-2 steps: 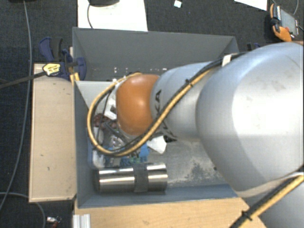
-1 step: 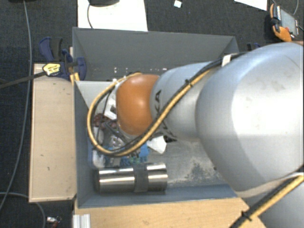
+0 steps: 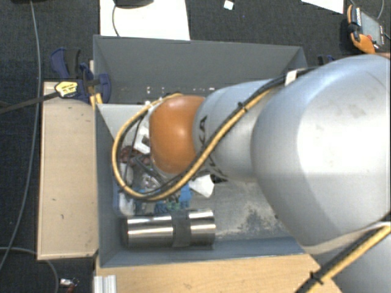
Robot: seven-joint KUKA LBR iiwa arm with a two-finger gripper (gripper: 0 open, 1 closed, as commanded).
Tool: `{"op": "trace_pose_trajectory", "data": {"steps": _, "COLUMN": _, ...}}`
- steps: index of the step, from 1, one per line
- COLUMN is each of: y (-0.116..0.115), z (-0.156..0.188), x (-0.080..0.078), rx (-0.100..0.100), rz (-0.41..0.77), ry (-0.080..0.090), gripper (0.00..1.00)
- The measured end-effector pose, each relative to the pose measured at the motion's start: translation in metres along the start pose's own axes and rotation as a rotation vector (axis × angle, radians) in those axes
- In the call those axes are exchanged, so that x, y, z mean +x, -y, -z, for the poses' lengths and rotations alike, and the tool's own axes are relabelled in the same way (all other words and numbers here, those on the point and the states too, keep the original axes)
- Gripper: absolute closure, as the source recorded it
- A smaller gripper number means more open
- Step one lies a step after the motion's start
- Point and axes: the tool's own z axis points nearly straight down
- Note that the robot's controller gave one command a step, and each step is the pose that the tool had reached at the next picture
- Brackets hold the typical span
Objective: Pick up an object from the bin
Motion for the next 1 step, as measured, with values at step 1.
{"op": "trace_pose_trajectory", "data": {"steps": 1, "y": 0.0000, "z": 0.0000, "x": 0.0000, "rx": 0.000, "rz": -0.002, "ry": 0.000, "gripper": 1.00}}
